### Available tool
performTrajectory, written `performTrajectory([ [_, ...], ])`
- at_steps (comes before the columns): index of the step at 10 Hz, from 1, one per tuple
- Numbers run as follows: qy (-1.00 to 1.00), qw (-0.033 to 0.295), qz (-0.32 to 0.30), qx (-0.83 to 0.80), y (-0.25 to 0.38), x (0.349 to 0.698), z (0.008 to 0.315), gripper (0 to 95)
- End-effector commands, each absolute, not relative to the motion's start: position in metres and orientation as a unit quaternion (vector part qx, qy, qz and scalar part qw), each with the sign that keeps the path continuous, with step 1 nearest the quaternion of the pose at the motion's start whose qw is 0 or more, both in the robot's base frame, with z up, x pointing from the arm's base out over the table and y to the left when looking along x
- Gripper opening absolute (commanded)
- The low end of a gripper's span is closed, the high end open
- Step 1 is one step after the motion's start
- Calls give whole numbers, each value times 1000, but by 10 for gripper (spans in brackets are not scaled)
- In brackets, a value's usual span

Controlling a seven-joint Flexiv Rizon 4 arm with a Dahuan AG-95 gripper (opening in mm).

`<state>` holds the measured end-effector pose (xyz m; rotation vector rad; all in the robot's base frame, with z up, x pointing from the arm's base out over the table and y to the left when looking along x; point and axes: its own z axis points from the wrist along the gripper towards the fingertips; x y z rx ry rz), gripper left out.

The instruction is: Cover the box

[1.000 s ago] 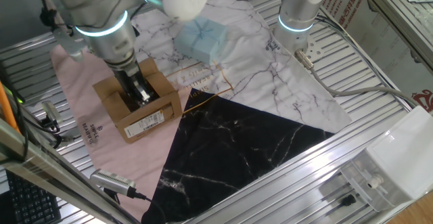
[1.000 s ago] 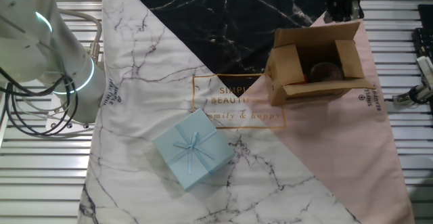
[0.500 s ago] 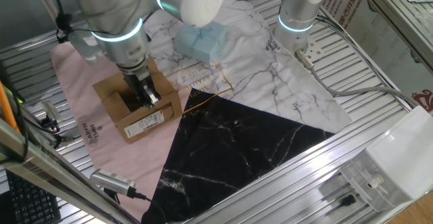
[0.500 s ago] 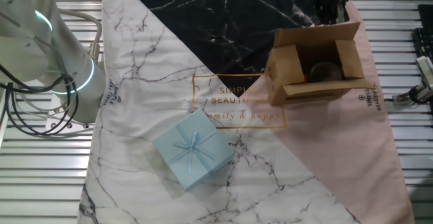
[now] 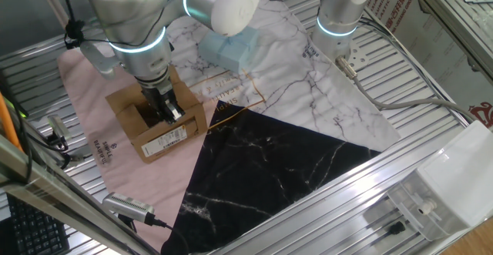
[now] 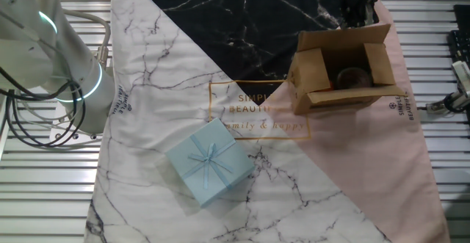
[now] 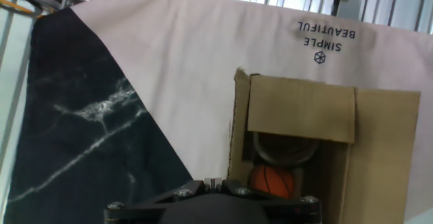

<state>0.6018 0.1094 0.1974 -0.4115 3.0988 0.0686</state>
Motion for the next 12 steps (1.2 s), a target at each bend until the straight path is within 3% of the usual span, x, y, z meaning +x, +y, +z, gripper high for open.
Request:
performTrajectory([
  [1,989,8,11,-147,106,602,196,0],
  [12,985,16,15,-174,83,597,194,0],
])
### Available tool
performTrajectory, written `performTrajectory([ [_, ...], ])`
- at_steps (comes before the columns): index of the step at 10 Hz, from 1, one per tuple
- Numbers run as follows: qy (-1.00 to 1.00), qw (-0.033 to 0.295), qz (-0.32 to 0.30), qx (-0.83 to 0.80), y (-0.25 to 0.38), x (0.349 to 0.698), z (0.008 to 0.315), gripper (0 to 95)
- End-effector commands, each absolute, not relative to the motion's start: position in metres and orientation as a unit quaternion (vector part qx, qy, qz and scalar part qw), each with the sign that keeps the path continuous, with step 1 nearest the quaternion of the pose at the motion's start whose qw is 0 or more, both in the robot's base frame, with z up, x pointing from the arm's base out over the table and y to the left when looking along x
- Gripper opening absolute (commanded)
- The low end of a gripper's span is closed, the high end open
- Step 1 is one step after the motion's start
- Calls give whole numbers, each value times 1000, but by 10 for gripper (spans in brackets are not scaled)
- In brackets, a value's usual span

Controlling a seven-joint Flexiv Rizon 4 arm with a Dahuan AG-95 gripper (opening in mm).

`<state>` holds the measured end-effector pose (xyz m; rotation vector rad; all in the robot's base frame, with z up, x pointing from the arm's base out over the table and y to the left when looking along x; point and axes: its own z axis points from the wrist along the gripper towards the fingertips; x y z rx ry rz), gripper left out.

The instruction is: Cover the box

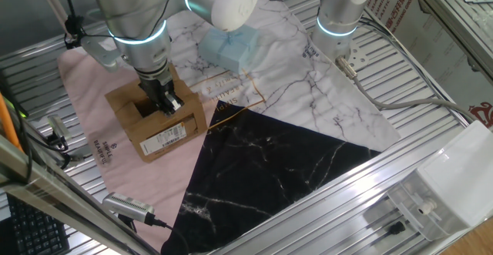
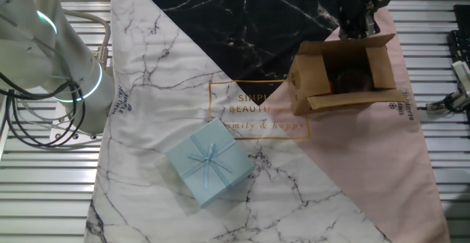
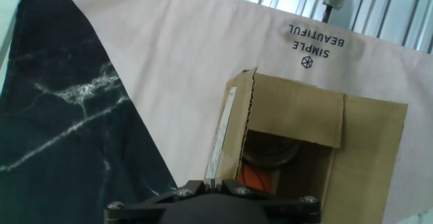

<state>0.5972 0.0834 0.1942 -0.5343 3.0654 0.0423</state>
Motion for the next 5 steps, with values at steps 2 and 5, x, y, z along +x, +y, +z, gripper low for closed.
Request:
performTrajectory([
  [2,984,16,15,-175,82,597,193,0],
  [5,983,21,13,-182,78,594,189,0],
])
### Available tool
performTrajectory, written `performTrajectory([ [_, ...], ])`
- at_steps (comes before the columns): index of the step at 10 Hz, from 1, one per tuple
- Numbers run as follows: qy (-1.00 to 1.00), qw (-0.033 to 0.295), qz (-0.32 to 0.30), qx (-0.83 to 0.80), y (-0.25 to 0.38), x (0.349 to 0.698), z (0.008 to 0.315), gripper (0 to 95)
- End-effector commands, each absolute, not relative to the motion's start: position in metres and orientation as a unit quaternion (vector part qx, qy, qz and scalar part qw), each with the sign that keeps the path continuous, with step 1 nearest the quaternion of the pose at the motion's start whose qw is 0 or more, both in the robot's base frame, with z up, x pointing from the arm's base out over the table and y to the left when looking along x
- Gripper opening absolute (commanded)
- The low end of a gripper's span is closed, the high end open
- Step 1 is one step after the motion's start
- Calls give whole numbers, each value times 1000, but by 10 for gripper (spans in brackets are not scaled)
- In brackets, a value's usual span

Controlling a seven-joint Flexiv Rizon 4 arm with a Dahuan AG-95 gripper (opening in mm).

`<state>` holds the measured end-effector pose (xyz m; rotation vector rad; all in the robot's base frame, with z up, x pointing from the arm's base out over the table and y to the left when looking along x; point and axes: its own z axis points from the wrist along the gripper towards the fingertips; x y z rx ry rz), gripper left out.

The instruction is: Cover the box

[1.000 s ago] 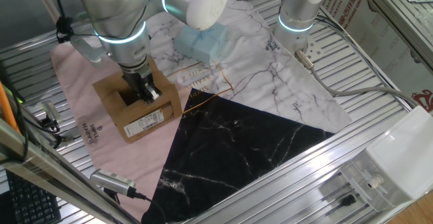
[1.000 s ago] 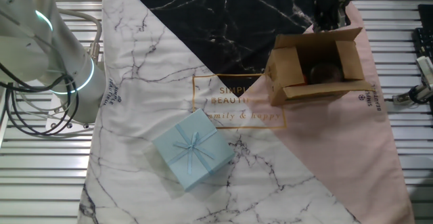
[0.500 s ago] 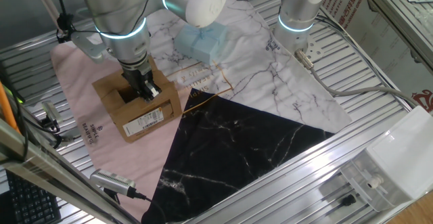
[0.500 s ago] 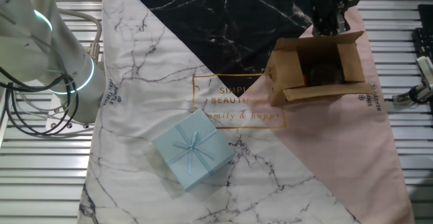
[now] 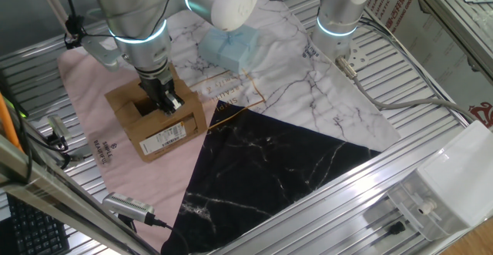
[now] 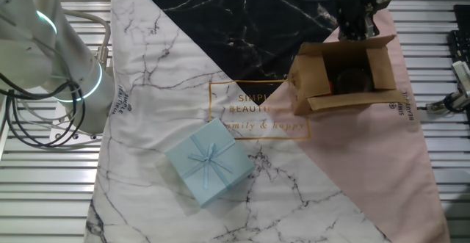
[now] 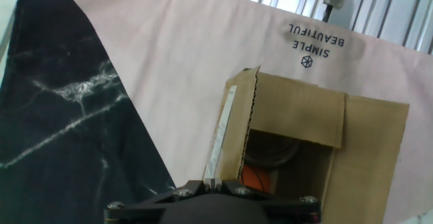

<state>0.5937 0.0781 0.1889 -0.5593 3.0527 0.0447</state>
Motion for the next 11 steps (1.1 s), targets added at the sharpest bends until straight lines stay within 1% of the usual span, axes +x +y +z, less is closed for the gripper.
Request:
performTrajectory([
  [1,983,21,13,-183,77,593,188,0],
  [4,982,19,14,-185,77,592,190,0],
  [7,982,15,14,-187,74,592,200,0],
  [11,982,17,16,-185,73,592,201,0],
])
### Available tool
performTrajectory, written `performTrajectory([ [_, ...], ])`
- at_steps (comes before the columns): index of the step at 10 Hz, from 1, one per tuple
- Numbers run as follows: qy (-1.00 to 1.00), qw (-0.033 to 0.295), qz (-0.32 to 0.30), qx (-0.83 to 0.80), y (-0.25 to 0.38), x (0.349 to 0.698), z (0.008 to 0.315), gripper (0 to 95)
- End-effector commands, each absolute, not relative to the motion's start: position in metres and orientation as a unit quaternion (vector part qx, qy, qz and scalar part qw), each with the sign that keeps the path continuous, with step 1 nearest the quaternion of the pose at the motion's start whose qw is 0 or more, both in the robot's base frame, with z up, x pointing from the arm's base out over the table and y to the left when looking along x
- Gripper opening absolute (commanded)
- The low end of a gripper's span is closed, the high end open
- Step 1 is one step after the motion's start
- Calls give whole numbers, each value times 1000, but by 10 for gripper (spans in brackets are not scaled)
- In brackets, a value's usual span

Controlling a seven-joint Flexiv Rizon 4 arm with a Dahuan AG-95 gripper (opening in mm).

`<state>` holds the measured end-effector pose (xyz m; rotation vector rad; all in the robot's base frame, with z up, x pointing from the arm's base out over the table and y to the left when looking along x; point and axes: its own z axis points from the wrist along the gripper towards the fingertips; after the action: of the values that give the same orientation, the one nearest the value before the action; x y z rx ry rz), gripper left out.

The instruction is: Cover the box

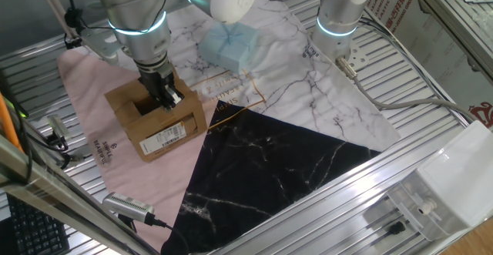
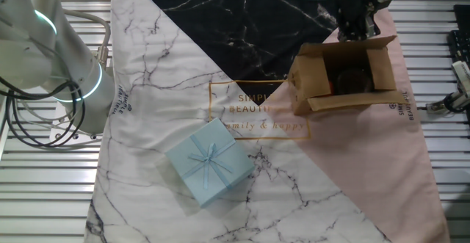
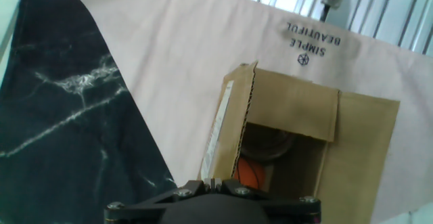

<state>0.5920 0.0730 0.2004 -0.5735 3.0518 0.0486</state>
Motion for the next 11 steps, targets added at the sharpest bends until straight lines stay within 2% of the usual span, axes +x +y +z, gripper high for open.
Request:
performTrajectory([
  [1,982,17,16,-187,73,593,200,0],
  [11,980,19,17,-197,64,589,199,0],
])
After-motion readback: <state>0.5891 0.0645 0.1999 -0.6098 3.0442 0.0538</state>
